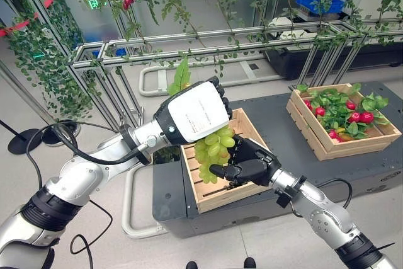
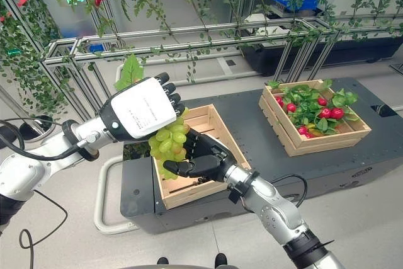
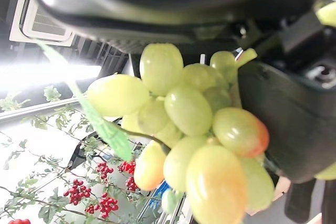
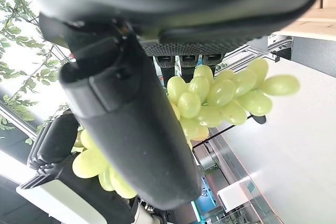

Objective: Pick up the fruits from the basket on one side to the basket on the other side

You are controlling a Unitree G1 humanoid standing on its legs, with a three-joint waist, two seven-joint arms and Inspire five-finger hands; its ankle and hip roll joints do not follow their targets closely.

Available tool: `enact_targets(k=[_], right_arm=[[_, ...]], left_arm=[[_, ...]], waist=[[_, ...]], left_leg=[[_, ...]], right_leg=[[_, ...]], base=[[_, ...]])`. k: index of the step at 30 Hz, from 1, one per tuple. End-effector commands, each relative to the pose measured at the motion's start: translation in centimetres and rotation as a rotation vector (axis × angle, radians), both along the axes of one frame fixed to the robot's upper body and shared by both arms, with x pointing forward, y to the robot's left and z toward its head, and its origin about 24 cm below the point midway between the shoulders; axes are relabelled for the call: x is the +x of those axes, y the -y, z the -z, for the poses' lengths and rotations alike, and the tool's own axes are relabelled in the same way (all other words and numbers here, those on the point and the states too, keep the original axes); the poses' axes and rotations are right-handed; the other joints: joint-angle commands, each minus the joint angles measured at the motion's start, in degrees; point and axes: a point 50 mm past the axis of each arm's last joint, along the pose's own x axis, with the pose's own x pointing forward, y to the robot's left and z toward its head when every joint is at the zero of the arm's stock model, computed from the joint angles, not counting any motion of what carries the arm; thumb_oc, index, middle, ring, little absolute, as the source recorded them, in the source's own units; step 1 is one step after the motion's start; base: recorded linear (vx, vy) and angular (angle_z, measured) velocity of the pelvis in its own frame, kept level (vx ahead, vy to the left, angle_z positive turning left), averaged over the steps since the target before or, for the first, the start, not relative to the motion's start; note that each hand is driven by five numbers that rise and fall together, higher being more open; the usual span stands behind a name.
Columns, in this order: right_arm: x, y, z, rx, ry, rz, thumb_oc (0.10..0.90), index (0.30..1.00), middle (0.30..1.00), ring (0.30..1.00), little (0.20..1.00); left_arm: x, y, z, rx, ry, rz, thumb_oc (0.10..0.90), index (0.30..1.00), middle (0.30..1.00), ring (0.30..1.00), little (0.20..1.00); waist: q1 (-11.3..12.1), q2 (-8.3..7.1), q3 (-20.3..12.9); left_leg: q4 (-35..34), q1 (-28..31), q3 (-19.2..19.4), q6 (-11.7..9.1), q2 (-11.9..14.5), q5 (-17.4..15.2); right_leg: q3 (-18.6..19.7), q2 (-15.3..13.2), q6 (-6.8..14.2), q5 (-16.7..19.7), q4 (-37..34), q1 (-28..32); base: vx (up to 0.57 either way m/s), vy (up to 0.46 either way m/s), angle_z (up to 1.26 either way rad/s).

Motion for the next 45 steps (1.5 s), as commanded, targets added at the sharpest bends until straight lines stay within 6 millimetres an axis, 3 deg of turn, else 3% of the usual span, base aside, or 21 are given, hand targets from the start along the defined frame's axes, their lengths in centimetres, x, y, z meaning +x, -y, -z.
enact_targets(k=[1,12,21,22,23,24,43,44,45], right_arm=[[0.8,-2.0,-5.5,0.204,0.216,-0.049,0.800,0.900,0.900,0.900,0.900],[0.6,-3.4,-5.8,0.270,0.196,-0.072,0.800,0.900,0.900,0.900,0.900],[0.3,-3.8,-4.8,0.273,0.146,-0.121,0.800,0.900,0.900,0.900,0.900],[0.4,-3.9,-4.7,0.270,0.144,-0.121,0.609,0.613,0.613,0.613,0.613],[0.4,-3.9,-4.6,0.269,0.138,-0.123,0.544,0.516,0.516,0.516,0.516],[0.4,-3.9,-4.5,0.267,0.135,-0.121,0.400,0.300,0.300,0.300,0.300],[0.9,-2.6,-3.7,0.254,0.092,0.022,0.400,0.300,0.300,0.300,0.300],[1.0,-2.1,-3.6,0.245,0.093,0.055,0.400,0.300,0.300,0.300,0.300],[1.0,-1.6,-3.5,0.241,0.091,0.087,0.400,0.300,0.300,0.300,0.300]], left_arm=[[0.8,1.3,-4.3,-0.175,0.138,0.071,0.400,0.300,0.300,0.300,0.300],[0.7,2.6,-3.2,-0.155,0.072,0.102,0.400,0.300,0.300,0.300,0.300],[0.7,2.8,-2.6,-0.157,0.060,0.138,0.400,0.300,0.300,0.300,0.300],[0.7,2.8,-2.6,-0.158,0.064,0.141,0.400,0.300,0.300,0.300,0.300],[0.7,2.9,-2.5,-0.159,0.069,0.147,0.400,0.300,0.300,0.300,0.300],[0.6,2.9,-2.5,-0.160,0.072,0.150,0.400,0.300,0.300,0.300,0.300],[0.3,2.5,-3.2,-0.197,0.141,0.152,0.400,0.300,0.300,0.300,0.300],[0.3,2.2,-3.3,-0.213,0.148,0.144,0.447,0.371,0.371,0.371,0.371],[0.2,1.8,-3.4,-0.230,0.163,0.133,0.447,0.371,0.371,0.371,0.371]], waist=[[0.21,-1.19,-6.40],[0.18,-1.18,-6.41],[0.26,-1.34,-6.39],[0.26,-1.36,-6.41],[0.28,-1.40,-6.40],[0.28,-1.42,-6.38],[0.19,-1.64,-6.24],[0.11,-1.66,-6.27],[0.08,-1.69,-6.26]], left_leg=[[0.12,0.83,-0.68,-0.69,1.50,-3.64],[0.12,0.80,-0.71,-0.67,1.70,-3.63],[0.12,0.83,-0.64,-0.58,1.79,-3.61],[0.12,0.82,-0.62,-0.57,1.79,-3.60],[0.12,0.79,-0.66,-0.56,1.77,-3.58],[0.12,0.79,-0.69,-0.56,1.76,-3.57],[0.12,0.69,-0.64,-0.52,1.51,-3.53],[0.12,0.63,-0.60,-0.53,1.48,-3.55],[0.12,0.54,-0.59,-0.53,1.45,-3.52]], right_leg=[[-0.58,-2.50,1.83,-1.67,0.07,1.68],[-0.24,-2.30,1.70,-1.79,0.07,1.63],[-0.22,-2.35,1.68,-1.78,0.07,1.63],[-0.23,-2.35,1.68,-1.77,0.07,1.61],[-0.23,-2.32,1.67,-1.73,0.07,1.58],[-0.25,-2.33,1.66,-1.72,0.07,1.58],[-0.40,-2.40,1.79,-1.53,0.07,1.49],[-0.40,-2.40,1.81,-1.50,0.07,1.41],[-0.36,-2.38,1.82,-1.44,0.07,1.30]], base=[[0.00,0.000,0.00],[0.00,0.000,0.00],[0.00,0.000,0.00],[0.00,0.000,0.00],[0.00,0.000,0.00],[0.00,0.000,0.00],[0.00,0.000,0.00],[0.00,0.000,0.00],[0.00,0.000,0.00]])
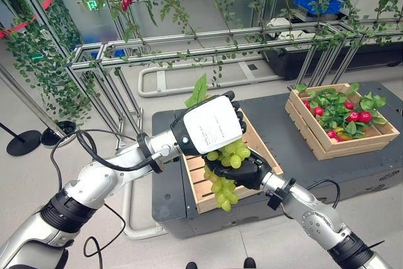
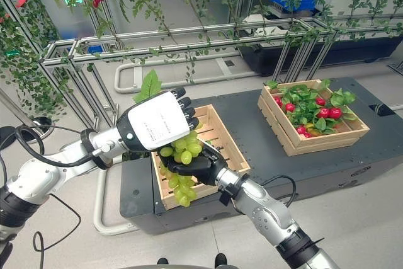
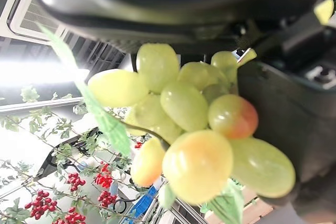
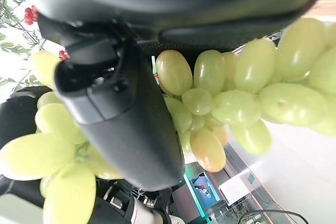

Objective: Pick up the fruits from the basket on one side to the basket on the other side

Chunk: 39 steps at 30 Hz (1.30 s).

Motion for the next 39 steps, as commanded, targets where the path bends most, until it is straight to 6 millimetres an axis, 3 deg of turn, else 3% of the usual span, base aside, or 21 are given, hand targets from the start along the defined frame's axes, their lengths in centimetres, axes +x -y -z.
enact_targets(k=[1,3,14,16,24,25,26,29,32,34,36,39], right_arm=[[1.4,0.7,-4.1,0.201,0.155,0.145,0.400,0.300,0.300,0.300,0.300],[1.4,1.4,-3.7,0.190,0.151,0.194,0.400,0.300,0.300,0.300,0.300],[1.0,4.8,-2.9,0.160,0.157,0.378,0.400,0.300,0.300,0.300,0.300],[0.9,5.5,-2.7,0.144,0.162,0.412,0.400,0.300,0.300,0.300,0.300],[0.9,6.0,-2.9,0.117,0.233,0.420,0.400,0.300,0.300,0.300,0.300],[0.8,5.7,-3.4,0.104,0.278,0.378,0.400,0.300,0.300,0.300,0.300],[0.8,5.6,-3.5,0.104,0.288,0.369,0.400,0.300,0.300,0.300,0.300],[0.8,5.1,-4.3,0.112,0.355,0.314,0.400,0.300,0.300,0.300,0.300],[1.0,4.5,-4.7,0.134,0.370,0.287,0.400,0.300,0.300,0.300,0.300],[1.3,4.2,-4.9,0.146,0.376,0.263,0.400,0.300,0.300,0.300,0.300],[1.4,3.4,-5.3,0.171,0.375,0.225,0.400,0.300,0.300,0.300,0.300],[1.5,2.8,-5.5,0.182,0.371,0.216,0.400,0.300,0.300,0.300,0.300]], left_arm=[[0.7,-0.6,-5.2,-0.232,0.219,0.014,0.579,0.568,0.568,0.568,0.568],[0.8,-1.5,-5.6,-0.280,0.230,-0.024,0.800,0.900,0.900,0.900,0.900],[0.5,-6.8,-5.7,-0.524,0.244,-0.195,0.800,0.900,0.900,0.900,0.900],[0.4,-9.4,-5.3,-0.648,0.286,-0.225,0.800,0.900,0.900,0.900,0.900],[-0.5,-13.0,-3.0,-0.969,0.283,-0.242,0.800,0.900,0.900,0.900,0.900],[-0.8,-13.6,-2.4,-1.129,0.222,-0.201,0.800,0.900,0.900,0.900,0.900],[-0.9,-13.6,-2.1,-1.171,0.205,-0.184,0.800,0.900,0.900,0.900,0.900],[-1.4,-13.0,0.1,-1.524,-0.068,0.007,0.800,0.900,0.900,0.900,0.900],[-1.5,-11.5,0.9,-1.629,-0.218,0.112,0.800,0.900,0.900,0.900,0.900],[-1.4,-10.7,1.2,-1.694,-0.307,0.163,0.800,0.900,0.900,0.900,0.900],[-1.3,-10.2,1.9,-1.808,-0.471,0.229,0.800,0.900,0.900,0.900,0.900],[-1.4,-10.1,2.5,-1.888,-0.584,0.272,0.800,0.900,0.900,0.900,0.900]], waist=[[0.21,-1.73,-6.26],[0.16,-1.75,-6.29],[0.05,-1.90,-6.06],[0.10,-1.93,-6.05],[0.35,-2.33,-5.80],[0.43,-2.52,-5.72],[0.47,-2.55,-5.64],[1.47,-3.09,-5.06],[2.26,-3.32,-4.61],[2.99,-3.54,-4.45],[4.73,-3.68,-3.97],[6.19,-3.68,-3.20]], left_leg=[[0.12,0.40,-0.55,-0.53,1.37,-3.54],[0.12,0.27,-0.38,-0.48,1.39,-3.56],[0.12,-0.49,-0.10,-0.44,1.39,-3.37],[0.12,-0.82,-0.18,-0.47,1.46,-3.21],[0.12,-1.98,-0.48,-1.21,2.49,-2.12],[0.12,-2.23,-0.69,-1.33,2.79,-1.92],[0.12,-2.26,-0.75,-1.36,2.89,-1.87],[0.12,-3.05,-2.56,-1.71,3.61,-1.16],[0.12,-3.33,-4.62,-1.53,3.00,-1.19],[0.12,-3.66,-7.06,-0.94,1.35,-1.20],[0.12,-3.12,-13.14,0.33,-2.48,-1.85],[0.47,-2.39,-16.17,1.08,-4.72,-1.92]], right_leg=[[-0.49,-2.48,1.87,-1.41,0.08,1.16],[-0.42,-2.46,1.89,-1.35,0.08,0.96],[0.06,-2.18,1.75,-1.05,0.08,0.02],[0.28,-2.05,1.59,-0.84,0.08,-0.41],[0.41,-1.11,1.07,-0.51,0.08,-1.57],[0.47,-0.68,0.85,-0.61,0.08,-1.85],[0.55,-0.52,0.75,-0.66,0.08,-1.91],[1.01,0.99,-0.24,-1.09,0.08,-2.13],[1.87,1.93,-0.75,-1.54,0.08,-1.79],[3.08,2.27,-0.87,-1.28,0.08,-1.83],[5.49,2.46,-0.74,-1.30,0.08,-1.22],[7.04,2.06,-0.51,-1.09,0.08,-0.54]], base=[[0.00,0.000,0.00],[0.00,0.000,0.00],[0.00,-0.009,-0.02],[-0.01,-0.053,-0.04],[-0.01,-0.085,-0.06],[-0.02,-0.114,-0.03],[-0.02,-0.165,-0.03],[-0.02,-0.136,-0.03],[-0.02,-0.042,-0.09],[-0.03,0.043,-0.20],[-0.02,0.106,-0.40],[-0.04,0.204,-0.67]])
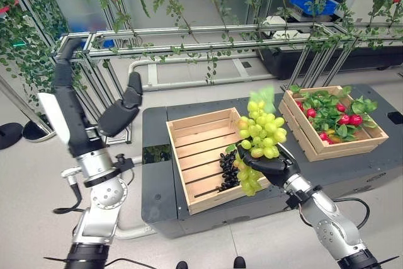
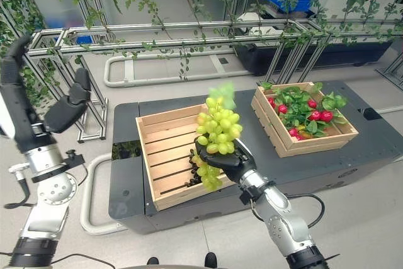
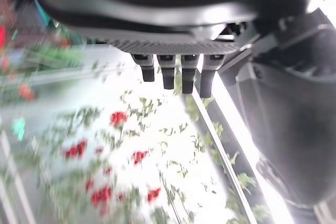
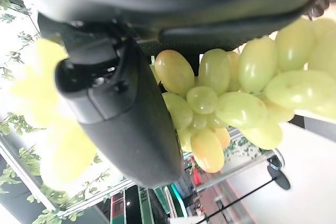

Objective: Pick up the fruits from the basket on one side to the basket on the other side

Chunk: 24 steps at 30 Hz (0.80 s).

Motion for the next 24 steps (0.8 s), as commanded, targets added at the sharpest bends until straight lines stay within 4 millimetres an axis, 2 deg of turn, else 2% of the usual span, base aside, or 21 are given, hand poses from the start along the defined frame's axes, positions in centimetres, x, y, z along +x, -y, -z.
enact_targets(k=[1,3,4,7,12,14,15,16,17,20,21,24], right_arm=[[1.7,-2.0,-7.0,0.172,0.357,-0.066,0.400,0.300,0.300,0.300,0.300],[1.7,-2.1,-7.0,0.170,0.356,-0.060,0.400,0.300,0.300,0.300,0.300],[1.7,-1.9,-7.1,0.174,0.359,-0.045,0.400,0.300,0.300,0.300,0.300],[1.7,-1.3,-7.1,0.179,0.368,-0.013,0.400,0.300,0.300,0.300,0.300],[1.6,-0.3,-7.3,0.181,0.422,0.042,0.400,0.300,0.300,0.300,0.300],[1.7,0.0,-7.5,0.192,0.439,0.049,0.400,0.300,0.300,0.300,0.300],[1.7,-0.1,-7.6,0.194,0.440,0.047,0.400,0.300,0.300,0.300,0.300],[1.9,-0.1,-8.0,0.205,0.447,0.034,0.400,0.300,0.300,0.300,0.300],[1.9,0.0,-8.1,0.208,0.449,0.031,0.400,0.300,0.300,0.300,0.300],[2.1,-0.2,-8.7,0.196,0.492,-0.022,0.400,0.300,0.300,0.300,0.300],[2.1,-0.4,-9.0,0.201,0.510,-0.038,0.400,0.300,0.300,0.300,0.300],[1.9,-0.5,-9.1,0.203,0.533,-0.043,0.400,0.300,0.300,0.300,0.300]], left_arm=[[-0.4,0.4,-2.4,-0.064,0.120,0.187,0.800,0.900,0.900,0.900,0.900],[-0.3,0.5,-2.3,-0.071,0.111,0.205,0.800,0.900,0.900,0.900,0.900],[0.0,0.8,-2.1,-0.123,0.091,0.263,0.800,0.900,0.900,0.900,0.900],[0.3,1.8,-2.1,-0.137,0.091,0.359,0.800,0.900,0.900,0.900,0.900],[0.6,3.3,-2.5,-0.204,0.099,0.552,0.800,0.900,0.900,0.900,0.900],[0.7,3.7,-2.4,-0.227,0.089,0.598,0.800,0.900,0.900,0.900,0.900],[0.8,3.8,-2.3,-0.228,0.087,0.605,0.800,0.900,0.900,0.900,0.900],[1.0,4.0,-2.3,-0.230,0.078,0.613,0.800,0.900,0.900,0.900,0.900],[1.0,4.0,-2.4,-0.227,0.080,0.615,0.800,0.900,0.900,0.900,0.900],[1.2,4.3,-2.9,-0.192,0.085,0.650,0.800,0.900,0.900,0.900,0.900],[1.2,4.5,-2.9,-0.188,0.082,0.661,0.800,0.900,0.900,0.900,0.900],[1.1,4.6,-3.1,-0.171,0.080,0.679,0.800,0.900,0.900,0.900,0.900]], waist=[[0.98,-0.86,-1.25],[1.00,-0.85,-1.05],[0.68,-0.78,-0.80],[-0.26,-0.58,-0.26],[-2.17,-0.11,2.71],[-2.35,-0.23,3.69],[-2.36,-0.24,3.91],[-2.24,0.07,4.31],[-2.14,0.02,4.37],[-1.60,1.08,4.55],[-1.30,1.67,4.65],[-0.58,1.85,4.53]], left_leg=[[0.93,-2.48,-5.60,1.55,-5.19,0.37],[1.58,-2.54,-4.73,1.70,-5.38,-0.04],[2.23,-2.51,-3.35,2.09,-5.84,-0.60],[2.91,-2.28,-1.35,2.78,-6.56,-1.66],[4.12,-1.86,1.59,4.69,-8.61,-3.48],[4.14,-1.46,2.38,5.12,-9.47,-4.13],[3.98,-1.25,2.53,5.19,-9.54,-4.19],[2.60,-0.38,3.01,5.37,-9.42,-3.93],[2.38,-0.55,3.24,5.37,-9.48,-3.55],[0.34,-0.32,4.90,5.72,-8.84,-2.02],[0.26,-0.85,6.30,5.99,-8.29,-1.19],[1.11,-2.25,8.76,6.67,-7.89,-0.96]], right_leg=[[-0.75,-0.49,-0.41,-1.62,0.07,3.33],[-0.61,-0.79,-0.37,-1.55,0.07,3.48],[-0.70,-1.53,-0.14,-1.28,0.07,3.64],[-0.47,-3.04,0.81,-0.47,0.07,3.34],[1.05,-5.57,3.69,2.79,1.87,0.12],[0.31,-6.94,4.90,5.36,1.14,-1.46],[-0.14,-7.16,5.09,5.82,1.21,-1.95],[-2.50,-7.17,5.35,5.69,2.17,-2.42],[-2.75,-7.18,5.35,5.86,2.46,-2.79],[-7.43,-5.70,4.43,1.95,9.22,-3.35],[-9.83,-5.17,3.74,-0.08,15.66,-3.68],[-12.40,-5.08,2.45,-3.03,22.64,-3.25]], base=[[-0.08,0.237,-0.85],[-0.09,0.249,-0.83],[-0.10,0.301,-0.63],[-0.13,0.366,-0.33],[-0.13,0.304,-0.23],[-0.10,0.193,-0.38],[-0.10,0.132,-0.58],[-0.11,0.096,-0.65],[-0.15,0.103,-0.98],[-0.17,0.047,-1.09],[-0.18,0.021,-0.91],[-0.15,-0.023,-0.61]])
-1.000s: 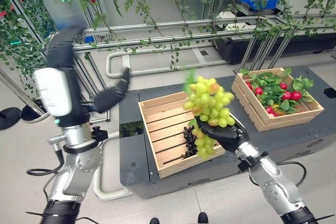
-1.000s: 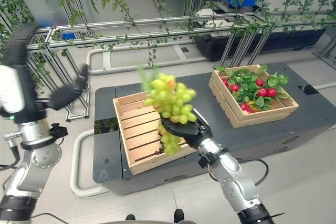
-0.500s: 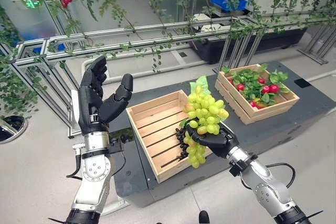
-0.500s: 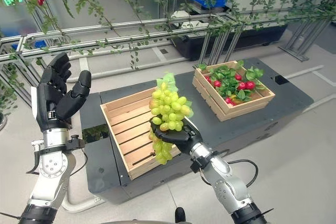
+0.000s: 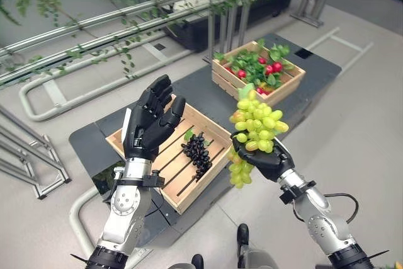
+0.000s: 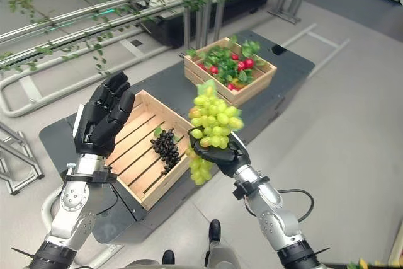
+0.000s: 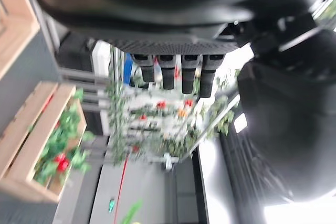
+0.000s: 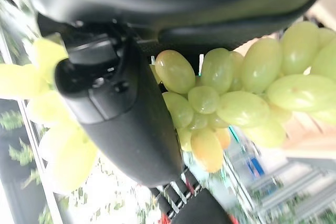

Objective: Pick up the fruits from the basket on one side to the basket on the other side

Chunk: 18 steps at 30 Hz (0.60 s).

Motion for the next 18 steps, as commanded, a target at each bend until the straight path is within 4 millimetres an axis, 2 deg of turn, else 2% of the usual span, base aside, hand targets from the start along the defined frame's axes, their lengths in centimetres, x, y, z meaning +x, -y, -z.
enact_targets(k=[1,2,4,5,6,7,8,10,12,18], right_arm=[[0.8,-1.3,-7.6,0.171,0.433,-0.066,0.400,0.300,0.300,0.300,0.300],[0.6,-1.4,-7.4,0.174,0.437,-0.071,0.400,0.300,0.300,0.300,0.300],[0.5,-1.6,-7.4,0.175,0.435,-0.074,0.400,0.300,0.300,0.300,0.300],[0.3,-1.9,-7.3,0.174,0.433,-0.092,0.400,0.300,0.300,0.300,0.300],[0.3,-1.9,-7.4,0.173,0.433,-0.092,0.400,0.300,0.300,0.300,0.300],[0.2,-2.0,-7.3,0.166,0.429,-0.100,0.400,0.300,0.300,0.300,0.300],[0.2,-2.0,-7.3,0.166,0.429,-0.098,0.400,0.300,0.300,0.300,0.300],[0.3,-2.2,-7.4,0.162,0.419,-0.090,0.400,0.300,0.300,0.300,0.300],[0.3,-2.3,-7.4,0.152,0.427,-0.084,0.400,0.300,0.300,0.300,0.300],[0.1,-1.7,-7.1,0.142,0.416,-0.056,0.400,0.300,0.300,0.300,0.300]], left_arm=[[0.1,0.8,-5.3,0.006,0.287,0.082,0.800,0.900,0.900,0.900,0.900],[0.0,0.7,-5.4,0.016,0.286,0.083,0.800,0.900,0.900,0.900,0.900],[0.0,0.6,-5.4,0.024,0.281,0.088,0.800,0.900,0.900,0.900,0.900],[-0.1,0.5,-5.4,0.030,0.275,0.076,0.800,0.900,0.900,0.900,0.900],[-0.1,0.4,-5.4,0.030,0.274,0.077,0.800,0.900,0.900,0.900,0.900],[-0.1,0.5,-5.3,0.029,0.269,0.068,0.800,0.900,0.900,0.900,0.900],[0.0,0.5,-5.3,0.028,0.269,0.069,0.800,0.900,0.900,0.900,0.900],[0.2,0.9,-5.2,-0.001,0.259,0.080,0.800,0.900,0.900,0.900,0.900],[0.3,1.5,-5.1,-0.019,0.266,0.097,0.800,0.900,0.900,0.900,0.900],[0.5,2.8,-4.7,-0.044,0.253,0.179,0.800,0.900,0.900,0.900,0.900]], waist=[[1.64,-0.79,-4.76],[2.47,-1.18,-5.10],[3.25,-1.65,-5.43],[3.94,-2.29,-6.14],[4.05,-2.29,-6.40],[4.23,-2.70,-7.43],[4.25,-2.67,-7.61],[3.53,-2.88,-8.50],[2.61,-2.91,-8.73],[0.07,-3.00,-9.02]], left_leg=[[-0.88,-5.28,-6.46,0.45,-4.78,1.35],[0.25,-6.91,-4.36,0.17,-4.42,1.13],[0.95,-7.99,-2.78,-0.13,-4.15,0.96],[1.02,-8.61,-1.15,-0.67,-3.69,1.08],[1.00,-8.86,-0.94,-0.76,-3.50,1.19],[0.76,-9.01,0.27,-1.70,-2.91,1.50],[0.72,-9.17,0.37,-1.78,-2.78,1.61],[0.18,-9.81,1.41,-3.40,-1.66,2.56],[-0.54,-9.91,1.53,-4.24,-0.50,3.41],[-1.87,-10.05,1.26,-5.67,1.97,4.78]], right_leg=[[0.07,-1.14,1.16,0.14,-0.66,6.59],[-2.59,-2.19,0.94,-1.30,-0.08,8.56],[-3.91,-3.15,0.86,-2.06,-2.15,10.73],[-5.50,-4.01,0.81,-3.35,-6.47,14.03],[-5.63,-3.94,0.75,-3.34,-7.29,14.40],[-5.88,-3.76,0.83,-3.82,-14.64,17.34],[-5.88,-3.63,0.81,-3.58,-15.23,17.39],[-4.32,-2.65,0.74,-1.58,-21.62,18.05],[-2.86,-1.78,0.15,-0.38,-23.72,17.61],[-0.41,1.09,-1.98,-0.47,-23.72,15.40]], base=[[-0.14,-0.102,-0.63],[-0.09,-0.085,-0.44],[-0.06,-0.143,-0.66],[-0.05,-0.181,-0.81],[-0.05,-0.274,-1.14],[-0.04,-0.185,-1.24],[-0.04,-0.270,-1.66],[-0.07,-0.273,-1.38],[-0.09,-0.257,-0.80],[-0.08,-0.253,-0.30]])
